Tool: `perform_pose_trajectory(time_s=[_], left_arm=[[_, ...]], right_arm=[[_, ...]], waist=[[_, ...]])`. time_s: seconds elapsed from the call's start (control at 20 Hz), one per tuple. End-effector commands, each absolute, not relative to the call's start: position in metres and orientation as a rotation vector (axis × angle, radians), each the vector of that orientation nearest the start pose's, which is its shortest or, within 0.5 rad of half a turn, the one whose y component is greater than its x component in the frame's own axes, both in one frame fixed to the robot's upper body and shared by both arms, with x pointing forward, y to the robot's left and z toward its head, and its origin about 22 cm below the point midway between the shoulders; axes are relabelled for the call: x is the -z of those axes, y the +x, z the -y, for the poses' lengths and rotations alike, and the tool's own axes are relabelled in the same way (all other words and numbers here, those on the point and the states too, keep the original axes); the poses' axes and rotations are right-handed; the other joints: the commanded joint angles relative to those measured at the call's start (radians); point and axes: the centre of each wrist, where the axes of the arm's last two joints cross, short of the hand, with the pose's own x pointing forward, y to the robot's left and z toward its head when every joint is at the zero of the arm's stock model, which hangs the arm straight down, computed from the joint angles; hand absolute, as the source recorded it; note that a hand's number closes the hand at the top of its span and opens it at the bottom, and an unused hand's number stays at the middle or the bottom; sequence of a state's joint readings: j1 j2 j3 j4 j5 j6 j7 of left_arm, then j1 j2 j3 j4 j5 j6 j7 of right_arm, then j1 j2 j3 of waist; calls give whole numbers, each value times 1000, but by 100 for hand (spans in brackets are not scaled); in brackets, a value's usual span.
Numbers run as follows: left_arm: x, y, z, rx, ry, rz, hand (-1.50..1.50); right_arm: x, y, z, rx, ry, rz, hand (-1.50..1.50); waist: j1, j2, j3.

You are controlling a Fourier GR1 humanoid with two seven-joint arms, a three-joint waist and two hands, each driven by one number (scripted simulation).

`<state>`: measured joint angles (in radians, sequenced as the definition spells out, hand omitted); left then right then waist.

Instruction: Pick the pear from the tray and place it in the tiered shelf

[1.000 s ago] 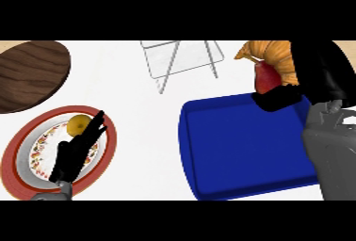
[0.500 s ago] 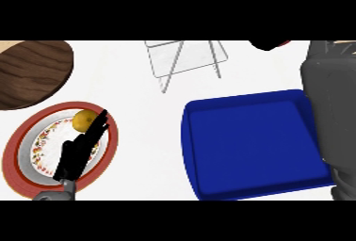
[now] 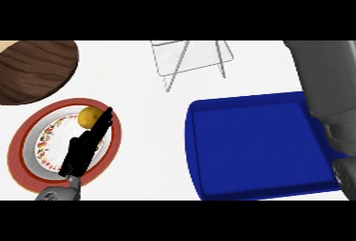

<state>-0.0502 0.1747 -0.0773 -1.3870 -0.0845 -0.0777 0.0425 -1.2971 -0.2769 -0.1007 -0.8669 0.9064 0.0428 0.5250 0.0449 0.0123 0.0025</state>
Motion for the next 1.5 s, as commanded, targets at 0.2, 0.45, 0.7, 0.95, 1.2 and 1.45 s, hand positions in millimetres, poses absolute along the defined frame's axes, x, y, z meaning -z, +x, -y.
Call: perform_pose_trajectory(time_s=[0.2,0.45,0.7,0.95,1.2,1.45], left_arm=[[32,256,-237,333,85,1340,0],[20,258,-249,352,61,1361,0],[27,261,-250,361,49,1369,0],[16,261,-242,388,37,1391,0],[32,255,-245,379,57,1375,0],[28,257,-245,358,52,1375,0]], right_arm=[[-283,473,155,-727,-1081,1488,150],[-273,478,130,-734,-1044,1441,150],[-255,482,130,-747,-908,1409,150],[-226,485,146,-341,-440,1391,-150],[-226,483,132,-133,-259,1509,-150],[-239,485,165,65,-321,1662,-150]], waist=[[18,14,-4],[42,20,-4],[59,34,-4],[73,37,2],[65,35,-2],[55,32,-2]])
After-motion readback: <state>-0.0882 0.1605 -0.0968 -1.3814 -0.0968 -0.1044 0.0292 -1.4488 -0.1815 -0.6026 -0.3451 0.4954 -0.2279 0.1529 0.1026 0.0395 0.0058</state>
